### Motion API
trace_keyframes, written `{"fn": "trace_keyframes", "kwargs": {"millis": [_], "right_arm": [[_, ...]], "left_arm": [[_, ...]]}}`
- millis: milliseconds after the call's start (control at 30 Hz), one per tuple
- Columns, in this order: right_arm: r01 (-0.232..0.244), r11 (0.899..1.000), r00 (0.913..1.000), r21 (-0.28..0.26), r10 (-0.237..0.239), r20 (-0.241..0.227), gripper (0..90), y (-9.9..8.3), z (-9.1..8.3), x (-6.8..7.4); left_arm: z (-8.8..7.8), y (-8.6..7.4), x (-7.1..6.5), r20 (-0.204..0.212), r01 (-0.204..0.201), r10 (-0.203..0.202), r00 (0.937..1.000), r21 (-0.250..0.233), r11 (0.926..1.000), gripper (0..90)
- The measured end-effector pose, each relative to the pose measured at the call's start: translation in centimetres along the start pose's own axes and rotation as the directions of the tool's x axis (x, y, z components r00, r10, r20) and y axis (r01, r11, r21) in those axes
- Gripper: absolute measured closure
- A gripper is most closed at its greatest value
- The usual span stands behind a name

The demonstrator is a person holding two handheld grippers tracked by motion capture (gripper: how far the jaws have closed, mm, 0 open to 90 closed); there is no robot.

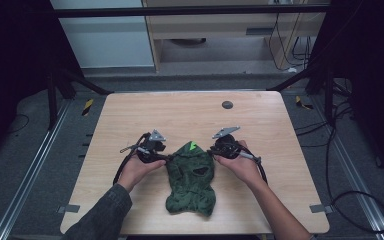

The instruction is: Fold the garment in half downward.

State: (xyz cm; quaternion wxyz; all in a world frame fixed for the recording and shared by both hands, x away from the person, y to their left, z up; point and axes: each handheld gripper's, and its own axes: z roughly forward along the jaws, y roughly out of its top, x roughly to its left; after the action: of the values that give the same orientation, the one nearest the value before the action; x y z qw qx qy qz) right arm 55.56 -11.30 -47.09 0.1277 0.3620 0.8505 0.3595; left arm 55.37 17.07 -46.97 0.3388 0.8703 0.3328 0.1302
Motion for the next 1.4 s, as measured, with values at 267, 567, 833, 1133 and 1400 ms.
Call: {"fn": "trace_keyframes", "kwargs": {"millis": [267,567,833,1133,1400], "right_arm": [[-0.016,1.000,0.9998,0.024,0.017,-0.007,64.6,-0.1,1.2,0.0],[-0.006,0.998,0.9997,0.063,0.007,-0.022,61.2,-0.3,2.4,0.2],[0.014,0.998,0.9997,0.064,-0.013,-0.020,66.4,-0.3,2.7,0.5],[0.029,0.996,0.9987,0.084,-0.026,-0.044,83.5,-0.1,2.7,0.7],[0.073,0.991,0.9965,0.110,-0.067,-0.050,85.3,0.8,2.4,0.8]], "left_arm": [[0.7,-0.7,0.0,-0.002,0.007,-0.007,1.0000,0.029,0.9995,40.3],[1.3,-1.1,-0.1,0.014,0.008,-0.008,0.9999,0.049,0.9988,44.3],[1.4,-1.1,-0.2,0.047,0.019,-0.022,0.9987,0.060,0.9980,54.2],[1.2,-1.0,-0.6,0.091,0.015,-0.023,0.9956,0.087,0.9961,73.8],[0.9,-0.5,-0.6,0.089,-0.006,-0.003,0.9960,0.102,0.9947,81.0]]}}
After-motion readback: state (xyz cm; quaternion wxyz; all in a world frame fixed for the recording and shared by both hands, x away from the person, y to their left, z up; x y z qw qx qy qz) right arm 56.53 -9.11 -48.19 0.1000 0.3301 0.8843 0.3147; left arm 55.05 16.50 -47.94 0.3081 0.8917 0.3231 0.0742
